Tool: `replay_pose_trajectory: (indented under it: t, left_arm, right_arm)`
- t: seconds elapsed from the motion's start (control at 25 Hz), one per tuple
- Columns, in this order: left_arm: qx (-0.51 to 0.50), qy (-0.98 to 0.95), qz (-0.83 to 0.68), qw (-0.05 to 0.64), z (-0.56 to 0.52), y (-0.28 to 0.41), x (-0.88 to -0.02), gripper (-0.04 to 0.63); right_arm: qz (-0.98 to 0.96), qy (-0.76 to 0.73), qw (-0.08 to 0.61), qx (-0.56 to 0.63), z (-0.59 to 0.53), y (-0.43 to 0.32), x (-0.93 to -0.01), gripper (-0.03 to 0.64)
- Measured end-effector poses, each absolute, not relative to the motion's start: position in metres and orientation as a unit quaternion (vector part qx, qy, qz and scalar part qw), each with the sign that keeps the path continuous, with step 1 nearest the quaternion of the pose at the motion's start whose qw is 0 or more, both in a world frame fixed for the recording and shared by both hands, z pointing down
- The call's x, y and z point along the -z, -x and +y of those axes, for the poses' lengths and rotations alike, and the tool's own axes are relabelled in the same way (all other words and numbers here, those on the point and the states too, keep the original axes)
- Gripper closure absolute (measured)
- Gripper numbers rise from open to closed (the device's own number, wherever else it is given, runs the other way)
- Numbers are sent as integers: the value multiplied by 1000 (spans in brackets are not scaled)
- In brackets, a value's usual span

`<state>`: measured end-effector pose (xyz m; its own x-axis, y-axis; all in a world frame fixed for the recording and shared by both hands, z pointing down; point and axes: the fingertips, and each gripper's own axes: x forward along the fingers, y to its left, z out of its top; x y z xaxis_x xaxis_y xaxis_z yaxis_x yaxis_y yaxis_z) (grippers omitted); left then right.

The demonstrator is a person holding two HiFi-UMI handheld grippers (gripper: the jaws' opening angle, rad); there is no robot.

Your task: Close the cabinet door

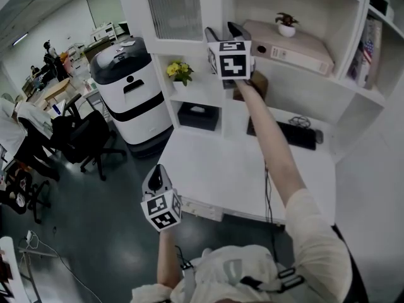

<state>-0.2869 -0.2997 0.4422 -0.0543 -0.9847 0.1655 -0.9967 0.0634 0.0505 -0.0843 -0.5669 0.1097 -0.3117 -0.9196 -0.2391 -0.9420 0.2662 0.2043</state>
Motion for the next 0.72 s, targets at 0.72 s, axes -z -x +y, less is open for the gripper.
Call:
replay_pose_trajectory:
  t: [0.72]
  left_arm:
    - [-46,-663,-743,85,-306,305,-450,591]
  right_arm:
    - [775,617,24,-133,-590,78,-109,397]
